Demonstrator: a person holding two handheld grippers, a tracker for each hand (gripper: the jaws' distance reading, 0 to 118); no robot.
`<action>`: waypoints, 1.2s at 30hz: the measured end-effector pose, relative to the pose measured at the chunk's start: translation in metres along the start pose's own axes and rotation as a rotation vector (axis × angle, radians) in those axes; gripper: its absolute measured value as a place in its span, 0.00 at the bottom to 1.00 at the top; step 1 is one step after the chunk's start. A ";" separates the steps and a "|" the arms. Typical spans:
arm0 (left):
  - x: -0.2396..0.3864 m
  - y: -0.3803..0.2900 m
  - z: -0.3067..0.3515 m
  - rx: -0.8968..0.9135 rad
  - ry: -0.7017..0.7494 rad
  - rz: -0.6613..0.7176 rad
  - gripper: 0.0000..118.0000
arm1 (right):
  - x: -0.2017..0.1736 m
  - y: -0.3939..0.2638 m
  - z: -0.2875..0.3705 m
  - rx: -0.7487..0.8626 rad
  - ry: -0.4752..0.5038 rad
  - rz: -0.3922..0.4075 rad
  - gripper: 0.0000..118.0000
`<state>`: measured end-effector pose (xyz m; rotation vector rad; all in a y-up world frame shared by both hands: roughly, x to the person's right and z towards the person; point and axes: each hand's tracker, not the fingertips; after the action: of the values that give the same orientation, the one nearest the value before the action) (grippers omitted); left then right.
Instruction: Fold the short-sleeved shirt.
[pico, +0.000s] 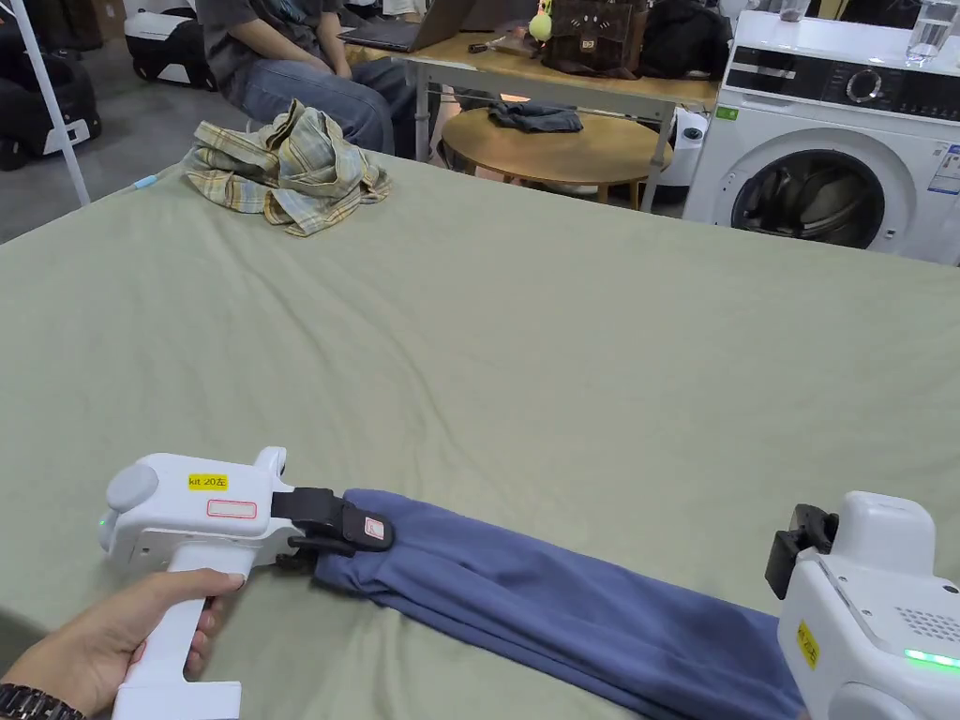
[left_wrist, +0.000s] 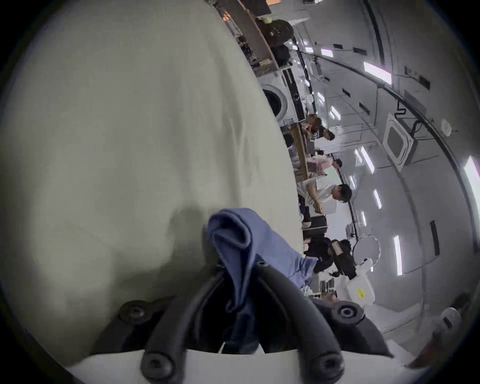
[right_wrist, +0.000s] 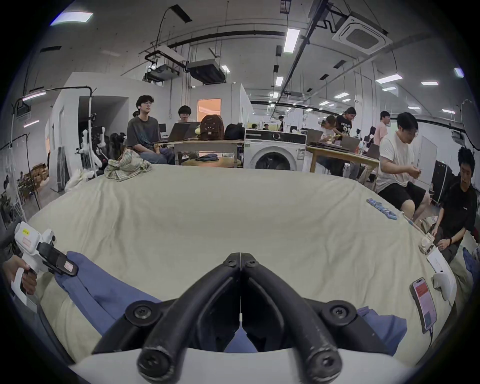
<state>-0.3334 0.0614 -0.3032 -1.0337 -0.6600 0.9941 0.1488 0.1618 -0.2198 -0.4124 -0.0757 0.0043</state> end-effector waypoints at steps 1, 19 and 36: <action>0.002 0.000 0.003 0.006 -0.001 -0.005 0.03 | 0.000 0.000 0.000 -0.002 0.001 -0.001 0.00; 0.057 0.011 0.103 0.122 0.112 -0.067 0.02 | -0.021 0.018 -0.001 0.031 0.063 0.038 0.00; 0.158 -0.030 -0.059 -0.124 0.094 -0.194 0.02 | -0.014 0.024 0.018 0.066 0.073 0.040 0.00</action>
<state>-0.2063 0.1764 -0.2982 -1.0958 -0.7363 0.7390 0.1341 0.1907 -0.2142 -0.3476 0.0042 0.0309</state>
